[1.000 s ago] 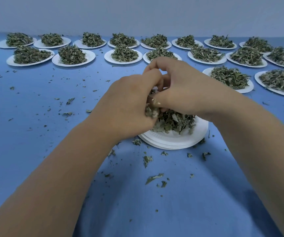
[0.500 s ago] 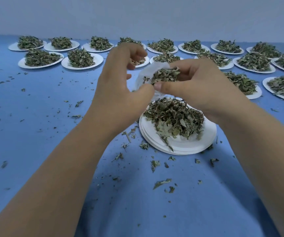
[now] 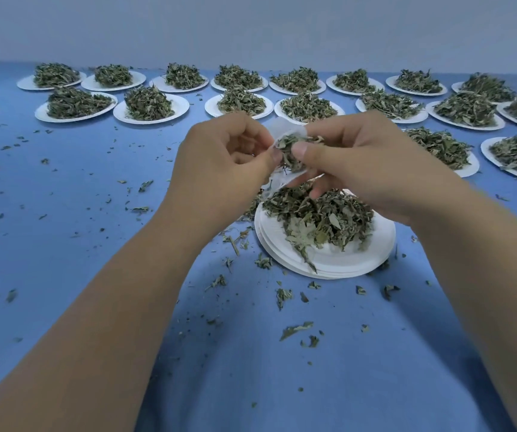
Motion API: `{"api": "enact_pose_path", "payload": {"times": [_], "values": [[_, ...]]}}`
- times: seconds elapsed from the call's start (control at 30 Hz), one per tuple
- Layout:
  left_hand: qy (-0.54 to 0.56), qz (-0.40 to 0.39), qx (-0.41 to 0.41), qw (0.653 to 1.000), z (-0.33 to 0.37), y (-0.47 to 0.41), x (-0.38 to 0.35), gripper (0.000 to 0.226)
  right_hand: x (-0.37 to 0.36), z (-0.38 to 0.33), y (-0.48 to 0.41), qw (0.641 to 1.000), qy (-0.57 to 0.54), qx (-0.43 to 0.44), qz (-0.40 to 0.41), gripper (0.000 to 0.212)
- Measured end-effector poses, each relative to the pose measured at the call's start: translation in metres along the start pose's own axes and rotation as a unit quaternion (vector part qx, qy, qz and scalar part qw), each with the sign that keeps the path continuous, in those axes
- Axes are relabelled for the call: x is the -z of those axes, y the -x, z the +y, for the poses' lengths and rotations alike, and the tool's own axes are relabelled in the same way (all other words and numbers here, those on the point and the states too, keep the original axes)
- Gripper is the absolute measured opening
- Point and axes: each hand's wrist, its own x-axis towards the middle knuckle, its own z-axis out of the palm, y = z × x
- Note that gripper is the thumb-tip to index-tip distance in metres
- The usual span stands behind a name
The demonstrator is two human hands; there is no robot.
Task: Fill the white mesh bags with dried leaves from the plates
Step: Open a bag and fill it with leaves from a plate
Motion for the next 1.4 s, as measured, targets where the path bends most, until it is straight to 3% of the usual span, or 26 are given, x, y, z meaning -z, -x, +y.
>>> {"api": "enact_pose_path", "payload": {"times": [0.2,0.4,0.53,0.63,0.73,0.83,0.93,1.07,1.3,1.4], "values": [[0.023,-0.003,0.002,1.0,0.004,0.002,0.001,0.009,-0.006,0.0,-0.004,0.988,0.102,0.003,0.115,0.007],[0.056,-0.03,-0.008,0.998,0.01,0.005,-0.001,0.008,-0.014,-0.008,-0.015,0.932,0.323,0.009,0.163,0.007],[-0.086,0.047,-0.042,0.994,0.006,0.002,0.0,0.008,-0.014,-0.015,-0.014,0.961,0.251,-0.006,0.114,0.021],[-0.115,0.059,-0.044,0.991,0.004,0.001,0.003,0.007,-0.009,-0.016,-0.01,0.972,0.222,-0.028,0.07,0.036],[-0.111,0.067,-0.045,0.991,0.003,0.0,0.004,0.012,-0.005,-0.017,-0.005,0.988,0.146,-0.035,0.03,0.027],[-0.11,0.068,-0.043,0.991,0.002,-0.001,0.004,0.011,-0.006,-0.018,-0.004,0.993,0.103,-0.019,0.056,0.011],[-0.1,0.062,-0.047,0.992,0.002,-0.002,0.004,0.011,-0.012,-0.016,-0.006,0.986,0.146,0.016,0.083,0.002],[-0.08,0.056,-0.035,0.995,0.005,-0.002,0.006,0.017,-0.02,-0.016,-0.014,0.972,0.199,0.016,0.121,0.02],[0.026,-0.021,-0.024,0.999,0.013,0.003,0.006,0.023,-0.024,-0.01,-0.027,0.925,0.349,0.004,0.151,0.016],[0.009,0.016,-0.017,1.0,0.008,-0.001,0.007,0.02,-0.024,-0.01,-0.024,0.929,0.337,0.022,0.15,0.023]]}}
